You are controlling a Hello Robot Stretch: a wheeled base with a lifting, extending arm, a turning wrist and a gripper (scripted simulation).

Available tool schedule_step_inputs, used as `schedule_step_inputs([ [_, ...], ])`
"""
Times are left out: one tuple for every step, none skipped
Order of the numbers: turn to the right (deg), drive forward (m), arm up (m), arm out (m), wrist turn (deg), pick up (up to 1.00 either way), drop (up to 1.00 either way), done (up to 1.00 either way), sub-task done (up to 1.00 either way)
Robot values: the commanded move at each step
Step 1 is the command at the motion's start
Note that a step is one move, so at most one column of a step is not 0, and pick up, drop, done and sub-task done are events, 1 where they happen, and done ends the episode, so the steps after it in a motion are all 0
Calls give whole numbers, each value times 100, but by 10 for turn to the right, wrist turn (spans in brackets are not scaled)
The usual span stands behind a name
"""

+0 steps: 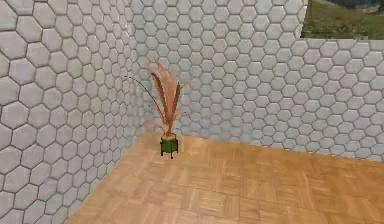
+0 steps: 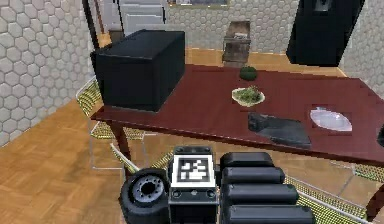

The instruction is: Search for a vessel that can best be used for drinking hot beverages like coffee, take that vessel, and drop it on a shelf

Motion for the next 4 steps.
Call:
schedule_step_inputs([
  [-300, 0, 0, 0, 0, 0, 0, 0, 0],
  [0, 5, 0, 0, 0, 0, 0, 0, 0],
  [360, 0, 0, 0, 0, 0, 0, 0, 0],
  [0, 30, 0, 0, 0, 0, 0, 0, 0],
])
